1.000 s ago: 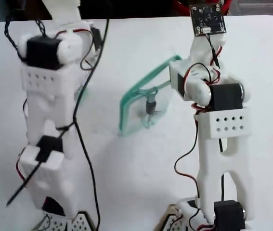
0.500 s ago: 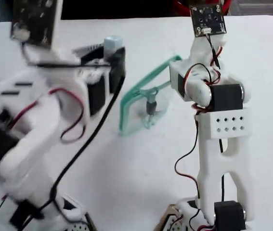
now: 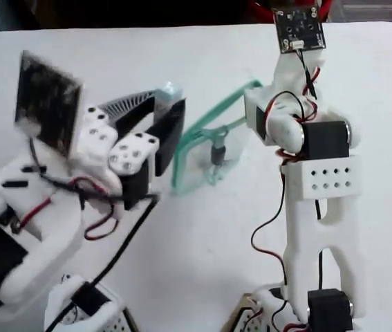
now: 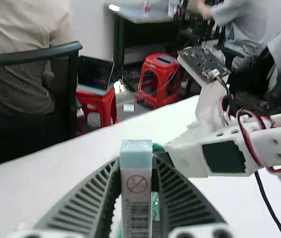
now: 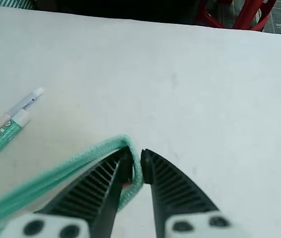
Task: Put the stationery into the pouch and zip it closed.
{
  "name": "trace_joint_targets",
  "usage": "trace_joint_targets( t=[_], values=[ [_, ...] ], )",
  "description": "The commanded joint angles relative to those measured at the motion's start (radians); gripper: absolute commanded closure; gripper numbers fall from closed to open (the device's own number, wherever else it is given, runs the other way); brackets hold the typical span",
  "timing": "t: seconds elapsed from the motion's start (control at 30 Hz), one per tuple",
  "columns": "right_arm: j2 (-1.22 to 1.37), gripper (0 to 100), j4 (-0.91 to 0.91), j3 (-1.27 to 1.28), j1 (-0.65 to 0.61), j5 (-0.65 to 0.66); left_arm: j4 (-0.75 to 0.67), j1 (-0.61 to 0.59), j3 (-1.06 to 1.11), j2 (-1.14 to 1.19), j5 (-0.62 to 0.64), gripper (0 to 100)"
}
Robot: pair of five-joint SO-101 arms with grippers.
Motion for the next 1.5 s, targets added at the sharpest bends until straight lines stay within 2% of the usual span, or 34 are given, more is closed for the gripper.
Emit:
trace_joint_targets(
  t=[0.0,0.1,0.2,0.43,0.7,1.0,1.23,1.33,1.47],
  values=[
    [0.013,98.0,0.002,0.014,0.002,-0.005,-0.483,0.010,0.443,-0.236,-0.092,97],
    [0.013,98.0,0.001,0.014,0.002,-0.005,-0.783,0.013,0.677,-0.262,-0.173,97],
    [0.013,98.0,0.001,0.014,0.002,-0.005,-0.914,0.018,0.760,-0.240,-0.172,97],
    [0.013,98.0,0.001,0.014,-0.002,-0.005,-1.014,0.068,0.766,-0.142,-0.172,98],
    [0.013,98.0,0.001,0.014,0.002,-0.005,-1.158,0.022,0.767,0.024,-0.172,97],
    [0.013,98.0,0.001,0.014,0.038,-0.005,-1.200,0.025,0.786,0.096,-0.137,98],
    [0.015,98.0,0.001,0.015,0.038,-0.005,-1.452,0.016,0.948,0.140,-0.137,96],
    [0.015,98.0,-0.001,0.015,0.038,-0.005,-1.416,0.016,0.954,0.140,-0.118,90],
    [0.015,98.0,-0.010,0.015,0.038,-0.005,-1.320,0.018,0.941,0.120,-0.040,90]
  ],
)
